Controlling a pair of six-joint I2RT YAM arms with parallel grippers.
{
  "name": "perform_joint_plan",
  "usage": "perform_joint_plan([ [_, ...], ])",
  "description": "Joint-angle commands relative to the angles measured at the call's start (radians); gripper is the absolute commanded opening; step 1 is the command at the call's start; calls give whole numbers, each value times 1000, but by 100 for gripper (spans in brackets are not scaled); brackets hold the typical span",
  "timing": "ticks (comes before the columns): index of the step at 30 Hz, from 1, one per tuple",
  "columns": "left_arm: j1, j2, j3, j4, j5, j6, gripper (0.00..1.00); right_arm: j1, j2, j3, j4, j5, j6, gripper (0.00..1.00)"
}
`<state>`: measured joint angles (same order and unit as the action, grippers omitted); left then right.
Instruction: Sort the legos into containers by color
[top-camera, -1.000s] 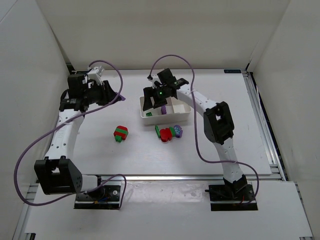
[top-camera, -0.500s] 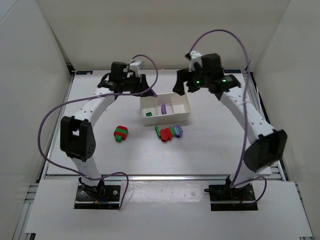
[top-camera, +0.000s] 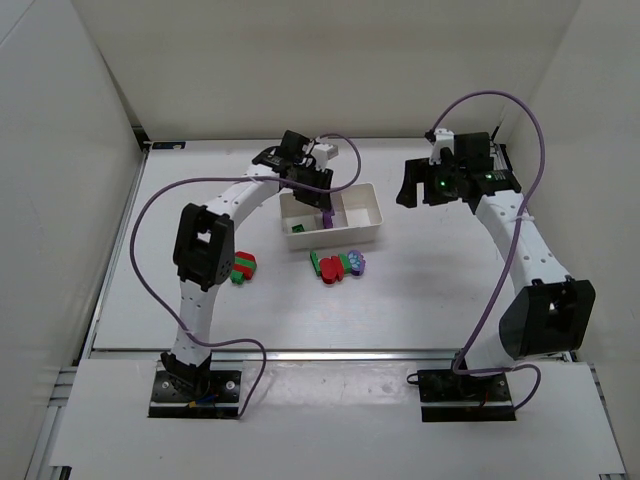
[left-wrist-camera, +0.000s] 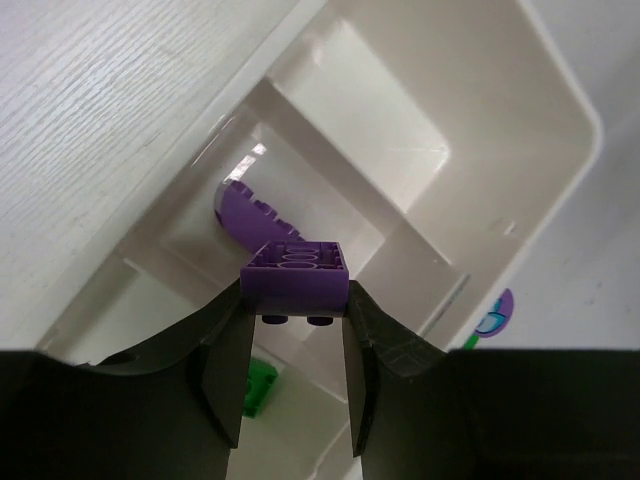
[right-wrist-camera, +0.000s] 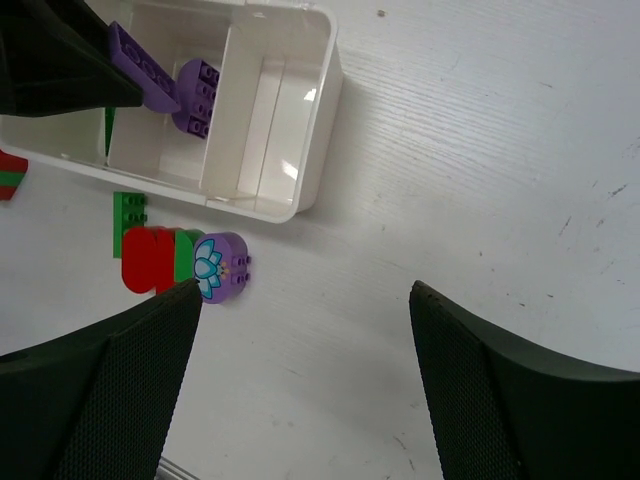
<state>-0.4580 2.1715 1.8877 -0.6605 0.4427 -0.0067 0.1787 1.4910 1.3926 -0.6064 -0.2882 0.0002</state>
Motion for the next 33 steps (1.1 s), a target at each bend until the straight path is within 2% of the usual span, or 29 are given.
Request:
perform_joint_plan([
  [1, -4, 1, 71, -86, -88, 31, 13, -25, -51, 14, 13, -38, -16, 87],
  [2, -5, 2, 73, -87, -85, 37, 26, -30, -49, 16, 13, -40, -16, 87],
  [4, -5, -7, 62, -83, -67, 39, 39, -36, -46, 13, 13, -43, -17, 87],
  [5, -5, -21, 45, -74, -37, 45, 49, -33, -48, 11, 16, -46, -16, 87],
  [7, -4, -50, 15, -22, 19, 51, 57, -30, -43, 6, 22, -60, -12, 87],
  [8, -5, -64, -13, -7, 34, 57, 65, -30, -41, 6, 22, -60, -14, 87],
  [12, -4, -151, -52, 45, 62, 54, 70, -19, -15, 16, 25, -72, -15, 87],
  [13, -4, -171, -59, 48, 68, 57, 80, -16, -14, 23, 25, -69, -20, 87],
  [14, -2, -192, -74, 52, 68, 65, 83, -9, -8, 25, 26, -71, -23, 87],
  [17, 13, -341, -143, 62, 41, 67, 81, 13, 14, 34, 31, -81, -45, 87],
  [19, 30, -493, -223, 52, -51, 76, 79, 25, 40, 42, 36, -91, -61, 87],
  [20, 33, -545, -248, 32, -52, 76, 77, 25, 51, 46, 37, -94, -65, 87],
  [21, 35, -640, -274, 9, -131, 100, 76, 30, 61, 54, 37, -98, -68, 87],
  [23, 35, -734, -361, -71, -195, 128, 76, 33, 100, 75, 42, -103, -69, 86],
  [25, 35, -861, -475, -119, -284, 168, 79, 41, 139, 94, 43, -106, -69, 86],
  [27, 33, -955, -576, -169, -416, 128, 82, 53, 156, 115, 50, -109, -69, 86],
  [29, 36, -987, -619, -236, -475, 102, 81, 62, 181, 131, 53, -111, -71, 86],
  [33, 48, -1030, -731, -304, -414, 64, 76, 79, 206, 144, 50, -118, -71, 86],
])
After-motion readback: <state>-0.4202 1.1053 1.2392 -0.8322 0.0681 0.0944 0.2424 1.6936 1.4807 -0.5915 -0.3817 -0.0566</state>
